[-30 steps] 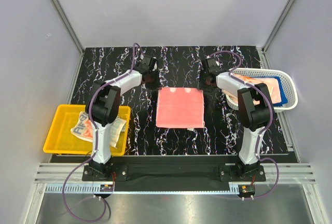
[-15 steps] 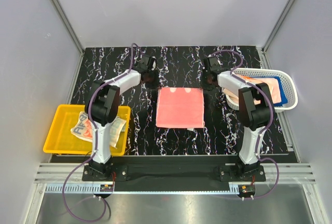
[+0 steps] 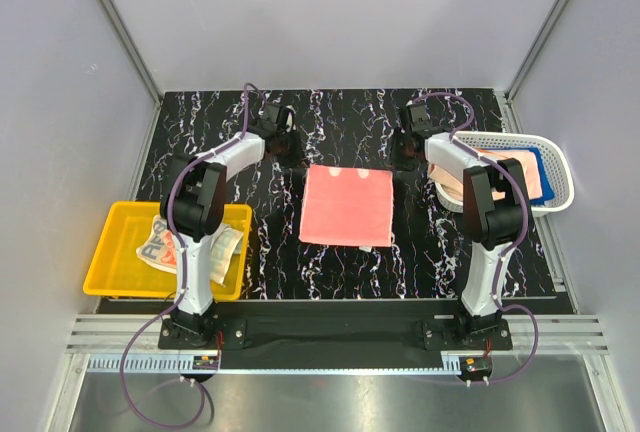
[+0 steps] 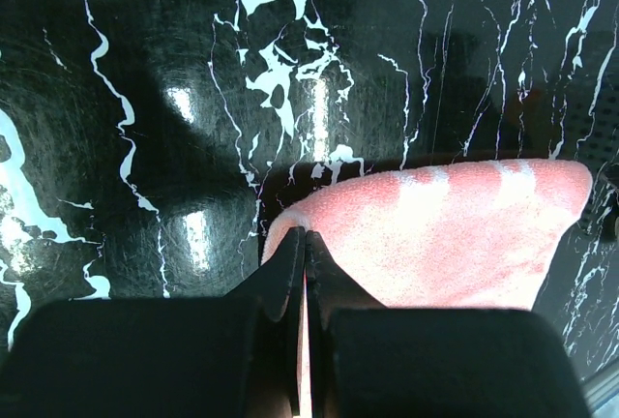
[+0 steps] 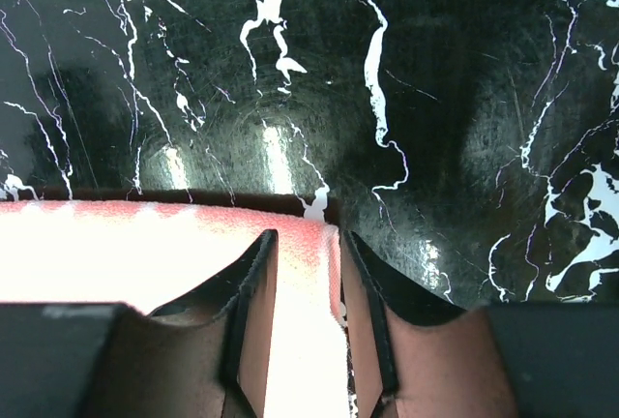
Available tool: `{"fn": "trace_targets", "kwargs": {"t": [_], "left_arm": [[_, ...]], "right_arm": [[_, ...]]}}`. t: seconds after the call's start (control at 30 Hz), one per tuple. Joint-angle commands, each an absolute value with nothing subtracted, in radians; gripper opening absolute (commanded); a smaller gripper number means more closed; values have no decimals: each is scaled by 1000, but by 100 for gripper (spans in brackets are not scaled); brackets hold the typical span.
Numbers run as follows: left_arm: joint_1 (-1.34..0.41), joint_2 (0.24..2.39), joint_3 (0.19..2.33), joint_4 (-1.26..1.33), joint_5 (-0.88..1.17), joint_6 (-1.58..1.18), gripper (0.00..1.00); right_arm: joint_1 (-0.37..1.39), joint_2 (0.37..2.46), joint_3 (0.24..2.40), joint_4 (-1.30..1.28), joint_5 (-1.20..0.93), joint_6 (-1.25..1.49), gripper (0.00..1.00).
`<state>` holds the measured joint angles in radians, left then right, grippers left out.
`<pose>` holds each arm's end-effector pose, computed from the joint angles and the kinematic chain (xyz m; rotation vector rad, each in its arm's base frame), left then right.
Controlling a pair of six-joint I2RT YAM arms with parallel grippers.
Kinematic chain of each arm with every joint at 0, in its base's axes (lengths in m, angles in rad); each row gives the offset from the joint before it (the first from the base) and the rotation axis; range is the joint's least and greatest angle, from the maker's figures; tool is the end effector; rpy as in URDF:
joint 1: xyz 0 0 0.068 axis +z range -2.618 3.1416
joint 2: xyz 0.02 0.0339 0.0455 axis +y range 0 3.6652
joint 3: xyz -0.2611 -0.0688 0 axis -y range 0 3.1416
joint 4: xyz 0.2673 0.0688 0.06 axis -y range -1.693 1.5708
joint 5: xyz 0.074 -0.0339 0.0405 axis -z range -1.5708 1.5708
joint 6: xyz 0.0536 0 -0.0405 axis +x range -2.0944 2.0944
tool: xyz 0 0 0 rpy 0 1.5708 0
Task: Fold and stack the towels
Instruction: Fold the towel
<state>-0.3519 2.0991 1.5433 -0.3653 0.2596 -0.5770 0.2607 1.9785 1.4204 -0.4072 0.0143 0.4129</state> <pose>0.4519 -0.1806 0.1488 -0.1776 2.5845 -0.6925 0.4395 0.1165 0.1576 0.1999 2.5467 0.2464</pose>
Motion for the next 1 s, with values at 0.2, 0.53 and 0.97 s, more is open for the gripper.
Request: {"fn": "trace_targets", "kwargs": {"t": [0.2, 0.53, 0.97], "left_arm": [[-344, 2099, 1566, -311, 298, -587, 0], [-342, 2097, 1559, -311, 301, -586, 0], [-325, 1985, 1540, -371, 324, -586, 0]], "right_arm": [[256, 1950, 1378, -377, -35, 449, 40], [256, 1967, 1379, -362, -57, 471, 31], [253, 1846, 1356, -391, -57, 457, 0]]}}
